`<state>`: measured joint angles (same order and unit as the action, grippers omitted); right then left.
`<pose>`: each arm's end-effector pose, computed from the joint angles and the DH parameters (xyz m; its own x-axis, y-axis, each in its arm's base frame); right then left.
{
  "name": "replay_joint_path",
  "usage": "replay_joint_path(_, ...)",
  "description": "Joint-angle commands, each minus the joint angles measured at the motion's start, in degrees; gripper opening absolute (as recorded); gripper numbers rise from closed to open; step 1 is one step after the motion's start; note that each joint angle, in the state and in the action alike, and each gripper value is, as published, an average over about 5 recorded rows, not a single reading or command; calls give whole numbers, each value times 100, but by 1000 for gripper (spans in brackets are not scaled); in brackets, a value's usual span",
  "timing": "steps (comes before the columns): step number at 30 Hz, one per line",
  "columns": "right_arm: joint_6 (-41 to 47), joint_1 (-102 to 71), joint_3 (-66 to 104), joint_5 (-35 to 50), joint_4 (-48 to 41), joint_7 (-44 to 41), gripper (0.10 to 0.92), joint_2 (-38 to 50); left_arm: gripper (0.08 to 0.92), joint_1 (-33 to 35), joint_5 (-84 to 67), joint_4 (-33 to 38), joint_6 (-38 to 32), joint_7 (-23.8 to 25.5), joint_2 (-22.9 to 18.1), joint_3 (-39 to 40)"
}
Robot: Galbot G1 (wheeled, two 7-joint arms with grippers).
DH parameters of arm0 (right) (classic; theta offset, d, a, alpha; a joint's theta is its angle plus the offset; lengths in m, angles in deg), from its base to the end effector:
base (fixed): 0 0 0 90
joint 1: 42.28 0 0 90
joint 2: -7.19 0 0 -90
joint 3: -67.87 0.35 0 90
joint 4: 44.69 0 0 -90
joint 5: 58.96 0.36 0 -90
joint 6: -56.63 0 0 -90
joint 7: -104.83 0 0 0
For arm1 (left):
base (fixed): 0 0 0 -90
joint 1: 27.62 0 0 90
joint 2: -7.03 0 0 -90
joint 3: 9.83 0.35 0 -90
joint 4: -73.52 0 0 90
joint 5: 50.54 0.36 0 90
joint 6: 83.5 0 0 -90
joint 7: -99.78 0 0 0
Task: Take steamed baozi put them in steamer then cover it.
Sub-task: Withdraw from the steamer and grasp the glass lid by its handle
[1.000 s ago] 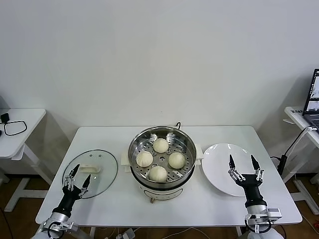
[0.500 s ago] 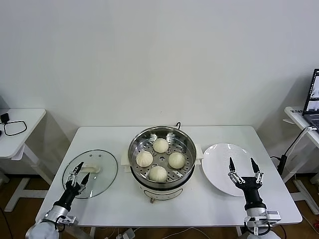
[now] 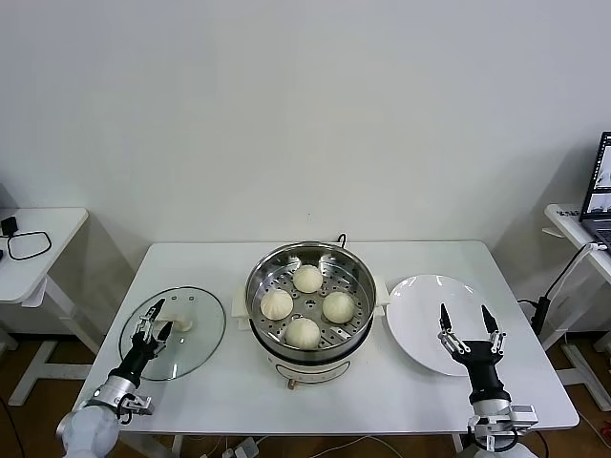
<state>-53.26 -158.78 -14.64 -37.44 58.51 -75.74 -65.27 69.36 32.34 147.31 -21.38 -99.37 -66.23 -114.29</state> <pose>0.2032 -0.1243 -0.3712 -0.9881 0.0553 -0.1438 0.0508 0.9981 0.0346 0.2829 0.2124 -0.4442 -0.9811 0.1897 0.0387 0.0330 -0.0329 0.9989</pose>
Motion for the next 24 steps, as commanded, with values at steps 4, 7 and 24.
replay_joint_path(4, -42, 17, -14, -66, -125, -9, 823, -37, 823, -403, 220, -332, 150, -53, 26, 173)
replay_joint_path(7, -53, 27, -12, -83, -164, -14, 823, -46, 823, -454, 214, -348, 201, -66, 14, 214)
replay_joint_path(24, -96, 93, -24, -125, -327, -40, 823, -41, 523, -565, 236, -766, 243, -109, -3, 309)
